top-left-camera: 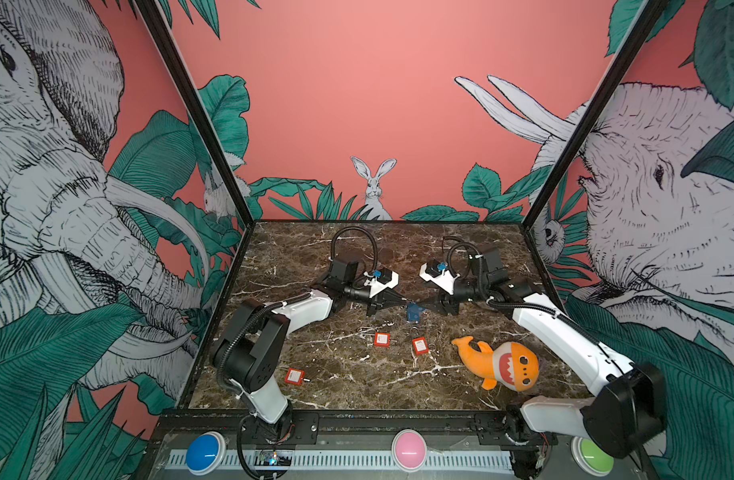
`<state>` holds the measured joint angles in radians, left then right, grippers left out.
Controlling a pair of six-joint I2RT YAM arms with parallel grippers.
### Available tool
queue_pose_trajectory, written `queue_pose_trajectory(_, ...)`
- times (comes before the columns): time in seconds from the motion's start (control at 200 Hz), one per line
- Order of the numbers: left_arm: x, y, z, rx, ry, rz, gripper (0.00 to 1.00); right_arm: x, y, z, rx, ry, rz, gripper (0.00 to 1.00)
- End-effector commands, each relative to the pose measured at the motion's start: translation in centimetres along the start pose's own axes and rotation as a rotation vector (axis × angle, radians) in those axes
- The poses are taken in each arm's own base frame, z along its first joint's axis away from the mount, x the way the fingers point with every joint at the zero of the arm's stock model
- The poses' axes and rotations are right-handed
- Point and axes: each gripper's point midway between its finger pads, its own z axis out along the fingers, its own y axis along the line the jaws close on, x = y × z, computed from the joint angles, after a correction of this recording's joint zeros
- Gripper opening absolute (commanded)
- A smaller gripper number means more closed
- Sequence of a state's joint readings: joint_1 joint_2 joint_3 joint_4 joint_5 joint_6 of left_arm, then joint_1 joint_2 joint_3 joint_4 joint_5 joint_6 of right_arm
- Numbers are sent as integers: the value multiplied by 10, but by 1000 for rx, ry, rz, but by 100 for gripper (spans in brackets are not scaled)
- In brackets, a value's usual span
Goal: Lock with the key
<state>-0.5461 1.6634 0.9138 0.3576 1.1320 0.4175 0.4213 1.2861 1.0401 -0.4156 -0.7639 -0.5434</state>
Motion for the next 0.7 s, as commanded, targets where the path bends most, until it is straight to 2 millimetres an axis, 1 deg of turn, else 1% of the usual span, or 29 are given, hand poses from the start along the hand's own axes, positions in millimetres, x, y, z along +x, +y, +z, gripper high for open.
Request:
queue_pose_trajectory(0.0,-42,3,-10,-43,-94,94,0,-8,3,-8,10,-41,12,59)
queue_pose_trajectory(0.085,-48,5,-11,-48,-123,96,0,-2,5,-7,16,-30,26,59)
queue_pose_trajectory(0.18,-53,6,-10,-39,-142,95,0,9,4,-2,9,0,48,59)
queue_pose_trajectory(0.315,-57,3,-11,-20,-151,102,0,19,-3,6,23,25,54,59)
queue_pose_trajectory(0.45,-59,0,-11,-8,-155,105,0,22,-16,10,59,47,45,59)
queue_pose_trajectory(0.55,-63,-1,-12,-3,-159,113,0,22,-20,13,62,46,31,58)
queue_pose_trajectory(0.63,-64,-2,-12,1,-164,116,0,24,-20,17,40,50,30,56)
queue_pose_trajectory(0.695,-67,-2,-12,5,-168,118,0,25,-18,20,15,45,28,49)
